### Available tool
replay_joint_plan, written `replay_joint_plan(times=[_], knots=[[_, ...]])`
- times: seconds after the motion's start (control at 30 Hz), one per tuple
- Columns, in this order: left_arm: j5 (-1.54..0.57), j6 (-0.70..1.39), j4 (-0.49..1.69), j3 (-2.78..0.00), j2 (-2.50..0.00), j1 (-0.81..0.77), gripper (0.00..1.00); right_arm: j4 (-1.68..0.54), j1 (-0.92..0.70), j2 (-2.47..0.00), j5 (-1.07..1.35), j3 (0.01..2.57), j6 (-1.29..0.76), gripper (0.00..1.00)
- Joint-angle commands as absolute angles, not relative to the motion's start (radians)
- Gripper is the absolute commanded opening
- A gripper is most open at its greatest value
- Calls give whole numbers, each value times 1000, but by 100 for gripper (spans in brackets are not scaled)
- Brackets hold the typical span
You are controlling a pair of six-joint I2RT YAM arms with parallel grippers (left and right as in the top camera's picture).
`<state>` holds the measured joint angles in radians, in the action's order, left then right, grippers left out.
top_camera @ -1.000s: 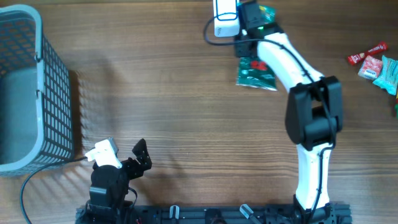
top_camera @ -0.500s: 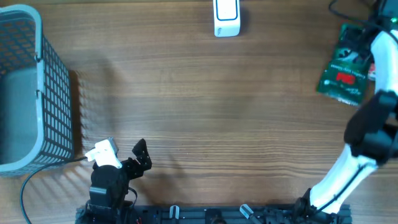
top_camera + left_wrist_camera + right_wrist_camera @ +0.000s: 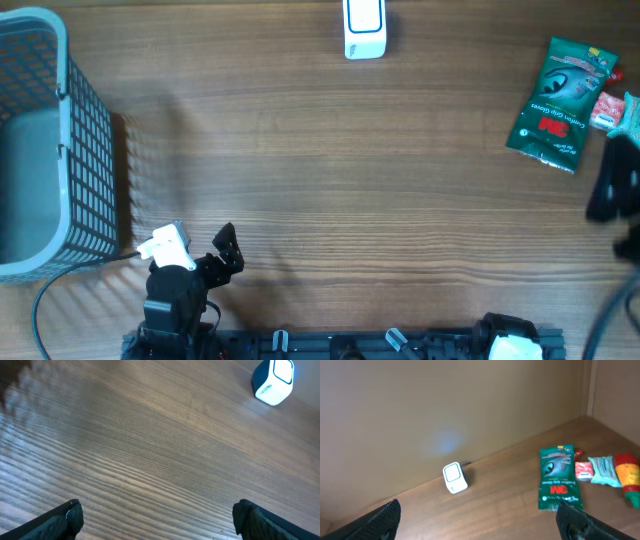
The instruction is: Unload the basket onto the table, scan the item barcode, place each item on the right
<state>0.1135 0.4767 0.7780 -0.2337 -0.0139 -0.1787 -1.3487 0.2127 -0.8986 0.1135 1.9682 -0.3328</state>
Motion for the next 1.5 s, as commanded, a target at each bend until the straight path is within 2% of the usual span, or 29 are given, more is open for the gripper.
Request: replay_joint_plan(times=[0.0,0.1,0.23,0.3,0.37,0.47,0.6,0.73,0.83,1.03,1.47], knots=[[112,476,776,-228,-9,-186,100,-1468,214,-838,112,1965,-270,100],[112,476,776,-228,-9,-186,100,-1608,214,-823,114,1929,-165,100],[112,476,776,-228,-9,-186,100,-1464,212,-715,160,1682,-119,100],[112,476,776,-228,-9,-186,100,-1152,196,-498,242,1336,-131,100],[112,476,776,-228,-9,-186,100,-971,173,-363,243,1135,-171,100],[112,476,776,-228,-9,-186,100,-499,78,-83,243,651,-252,100],[112,476,776,-228,-9,-186,100,-63,51,-4,242,302,-319,100],[112,476,776,-228,-9,-186,100,163,38,-3,241,94,-316,100],[112,476,776,-228,-9,-186,100,202,38,-3,210,10,-314,100],[112,476,776,-228,-9,-186,100,10,37,-3,159,5,-299,100],[112,476,776,-228,-9,-186,100,10,35,-4,154,5,-291,100]])
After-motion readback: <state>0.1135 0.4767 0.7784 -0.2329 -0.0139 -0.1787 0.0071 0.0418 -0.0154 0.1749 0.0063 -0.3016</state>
